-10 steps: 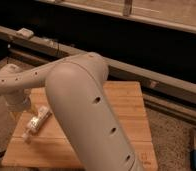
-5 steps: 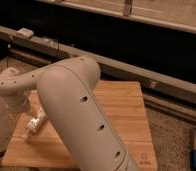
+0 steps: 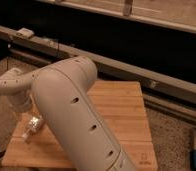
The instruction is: Place the bottle in the ceramic bowl
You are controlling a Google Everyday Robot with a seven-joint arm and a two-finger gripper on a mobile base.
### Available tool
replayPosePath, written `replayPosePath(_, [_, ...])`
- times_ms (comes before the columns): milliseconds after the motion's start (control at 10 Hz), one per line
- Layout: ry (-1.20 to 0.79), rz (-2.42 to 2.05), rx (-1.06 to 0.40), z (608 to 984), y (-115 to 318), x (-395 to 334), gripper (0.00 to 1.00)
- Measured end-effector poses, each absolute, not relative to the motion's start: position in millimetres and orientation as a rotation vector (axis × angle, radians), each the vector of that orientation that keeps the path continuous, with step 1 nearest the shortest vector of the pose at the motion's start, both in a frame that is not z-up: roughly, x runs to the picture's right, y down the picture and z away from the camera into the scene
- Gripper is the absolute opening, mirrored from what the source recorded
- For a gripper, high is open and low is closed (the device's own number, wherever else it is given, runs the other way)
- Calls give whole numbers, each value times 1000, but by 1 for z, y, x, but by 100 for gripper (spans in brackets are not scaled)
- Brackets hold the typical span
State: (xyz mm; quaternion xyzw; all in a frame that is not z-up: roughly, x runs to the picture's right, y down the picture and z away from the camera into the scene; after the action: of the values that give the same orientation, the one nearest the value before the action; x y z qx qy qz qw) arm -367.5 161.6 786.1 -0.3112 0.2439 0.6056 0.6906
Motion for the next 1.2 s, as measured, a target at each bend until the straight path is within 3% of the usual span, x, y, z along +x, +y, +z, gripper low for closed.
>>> replayPosePath(1200, [643,1405,-707,814,197,-357,65])
